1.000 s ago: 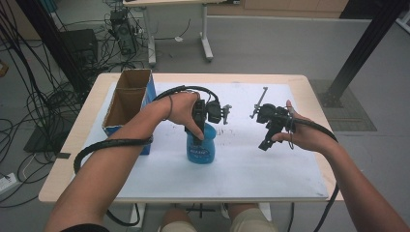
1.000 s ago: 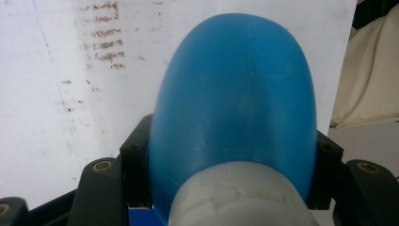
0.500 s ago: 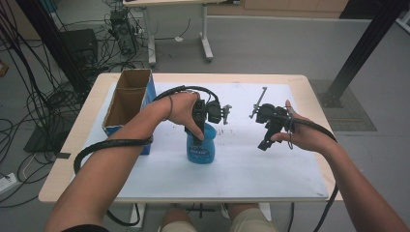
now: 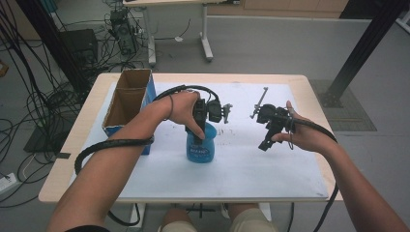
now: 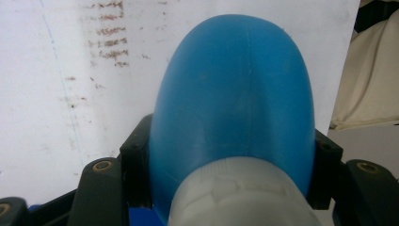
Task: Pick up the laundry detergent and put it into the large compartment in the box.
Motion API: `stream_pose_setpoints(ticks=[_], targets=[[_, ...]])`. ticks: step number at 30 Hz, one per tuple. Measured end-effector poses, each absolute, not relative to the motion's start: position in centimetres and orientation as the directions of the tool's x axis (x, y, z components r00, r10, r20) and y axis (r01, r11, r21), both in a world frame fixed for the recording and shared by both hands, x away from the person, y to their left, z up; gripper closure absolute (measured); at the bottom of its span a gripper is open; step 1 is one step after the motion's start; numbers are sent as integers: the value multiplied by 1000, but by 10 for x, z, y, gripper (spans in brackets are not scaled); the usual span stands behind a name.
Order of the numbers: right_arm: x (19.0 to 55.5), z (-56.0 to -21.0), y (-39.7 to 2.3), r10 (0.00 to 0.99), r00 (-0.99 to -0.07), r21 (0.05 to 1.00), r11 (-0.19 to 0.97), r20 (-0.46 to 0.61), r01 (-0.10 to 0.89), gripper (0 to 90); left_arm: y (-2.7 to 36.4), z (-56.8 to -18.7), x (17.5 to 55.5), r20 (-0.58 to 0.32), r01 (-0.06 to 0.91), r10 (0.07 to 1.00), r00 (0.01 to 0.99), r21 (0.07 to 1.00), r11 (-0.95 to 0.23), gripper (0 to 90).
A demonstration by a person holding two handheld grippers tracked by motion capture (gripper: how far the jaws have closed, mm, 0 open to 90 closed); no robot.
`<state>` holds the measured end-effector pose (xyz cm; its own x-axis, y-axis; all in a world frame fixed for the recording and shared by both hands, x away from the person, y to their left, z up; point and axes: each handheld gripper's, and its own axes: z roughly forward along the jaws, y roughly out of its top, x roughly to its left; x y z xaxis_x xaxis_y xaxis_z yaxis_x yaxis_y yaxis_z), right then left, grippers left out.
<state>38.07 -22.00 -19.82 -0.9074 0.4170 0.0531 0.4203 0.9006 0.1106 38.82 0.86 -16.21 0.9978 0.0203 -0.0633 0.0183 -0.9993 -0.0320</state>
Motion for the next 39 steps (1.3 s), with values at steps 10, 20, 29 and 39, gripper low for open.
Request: stream_pose_setpoints(ticks=[10,20,29,39], targets=[[379,-196,-223,418,-907,110,900,51,421,127,19,-127,396,-53,106,106,993,-10,-994,373],[377,-192,-220,411,-910,109,904,48,414,127,22,-75,404,-18,216,217,976,-47,-975,373],[374,-185,-218,400,-916,125,907,38,401,127,38,-25,418,13,401,401,916,-29,-916,373],[373,-185,-216,388,-921,124,913,40,390,127,48,24,428,76,556,555,828,5,-831,373]])
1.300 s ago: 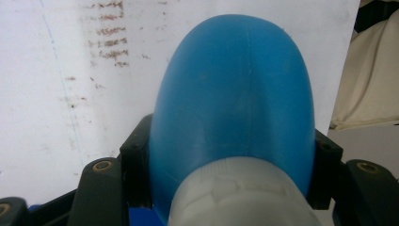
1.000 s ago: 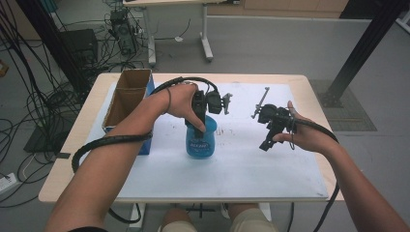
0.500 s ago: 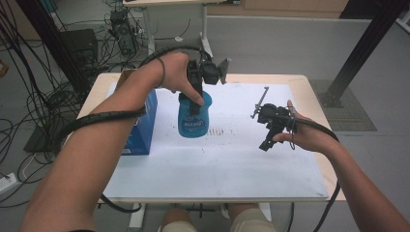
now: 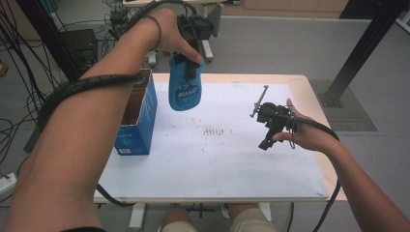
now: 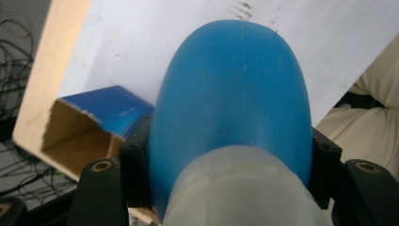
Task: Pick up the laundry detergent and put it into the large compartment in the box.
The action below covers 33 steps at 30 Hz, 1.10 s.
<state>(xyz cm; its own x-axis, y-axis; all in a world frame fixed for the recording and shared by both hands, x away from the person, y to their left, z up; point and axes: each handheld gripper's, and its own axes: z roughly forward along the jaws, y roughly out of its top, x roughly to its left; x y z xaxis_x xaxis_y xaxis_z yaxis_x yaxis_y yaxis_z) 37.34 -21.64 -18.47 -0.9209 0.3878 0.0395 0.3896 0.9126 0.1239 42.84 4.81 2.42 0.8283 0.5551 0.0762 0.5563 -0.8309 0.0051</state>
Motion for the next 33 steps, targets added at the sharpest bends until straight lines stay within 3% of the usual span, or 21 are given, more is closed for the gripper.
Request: stream_pose_setpoints(ticks=[15,33], targets=[[371,-177,-215,386,-922,146,911,26,386,125,90,69,447,89,769,771,631,59,-636,373],[369,-169,-210,376,-927,155,915,11,373,125,170,103,434,118,952,956,267,122,-281,373]])
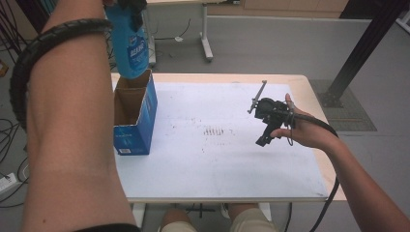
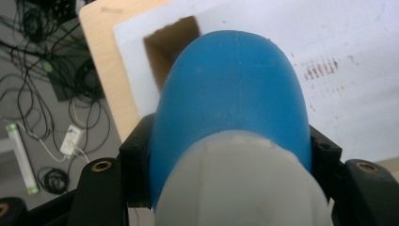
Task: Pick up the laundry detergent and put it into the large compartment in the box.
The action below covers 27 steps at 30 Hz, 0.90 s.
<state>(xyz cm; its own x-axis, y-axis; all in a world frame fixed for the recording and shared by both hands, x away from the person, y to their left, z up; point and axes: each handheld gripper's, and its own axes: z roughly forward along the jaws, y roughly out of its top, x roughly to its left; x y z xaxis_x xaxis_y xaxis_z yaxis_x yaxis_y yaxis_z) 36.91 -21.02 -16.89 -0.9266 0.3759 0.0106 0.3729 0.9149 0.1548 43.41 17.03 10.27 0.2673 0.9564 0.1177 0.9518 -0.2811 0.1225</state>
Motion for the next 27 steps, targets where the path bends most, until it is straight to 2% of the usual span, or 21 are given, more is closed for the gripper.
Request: stream_pose_setpoints(ticks=[15,27], targets=[[368,-171,-208,375,-927,152,915,14,373,125,209,100,419,98,982,991,93,155,-108,373],[368,-172,-205,373,-928,146,917,17,371,125,224,81,418,63,985,997,43,163,-53,373]])
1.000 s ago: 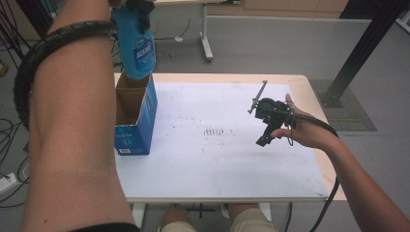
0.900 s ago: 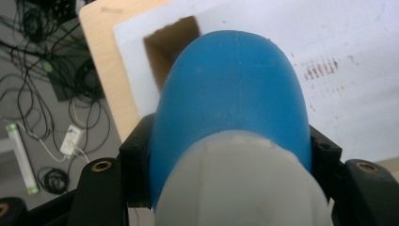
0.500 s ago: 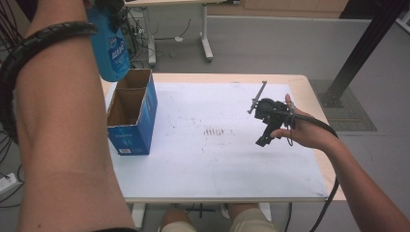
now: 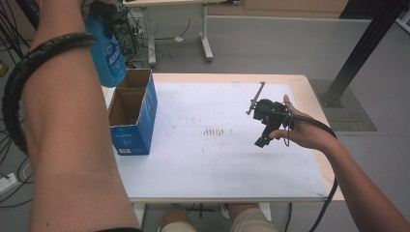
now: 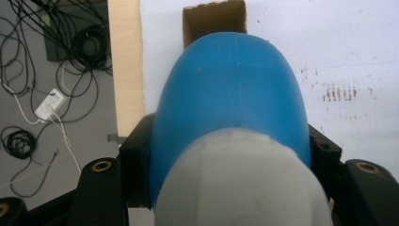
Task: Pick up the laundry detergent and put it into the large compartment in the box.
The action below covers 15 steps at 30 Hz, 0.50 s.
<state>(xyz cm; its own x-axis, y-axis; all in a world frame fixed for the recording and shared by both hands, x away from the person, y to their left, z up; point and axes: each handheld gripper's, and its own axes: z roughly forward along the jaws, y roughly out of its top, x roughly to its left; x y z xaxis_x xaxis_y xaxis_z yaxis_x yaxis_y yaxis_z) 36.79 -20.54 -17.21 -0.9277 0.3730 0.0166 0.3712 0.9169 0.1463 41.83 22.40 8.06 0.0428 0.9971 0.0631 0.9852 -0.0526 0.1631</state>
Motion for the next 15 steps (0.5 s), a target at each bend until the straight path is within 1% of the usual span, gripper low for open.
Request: stream_pose_setpoints(ticks=[15], targets=[[368,-173,-201,367,-930,144,920,16,365,125,239,53,419,37,989,999,2,149,-8,373]])
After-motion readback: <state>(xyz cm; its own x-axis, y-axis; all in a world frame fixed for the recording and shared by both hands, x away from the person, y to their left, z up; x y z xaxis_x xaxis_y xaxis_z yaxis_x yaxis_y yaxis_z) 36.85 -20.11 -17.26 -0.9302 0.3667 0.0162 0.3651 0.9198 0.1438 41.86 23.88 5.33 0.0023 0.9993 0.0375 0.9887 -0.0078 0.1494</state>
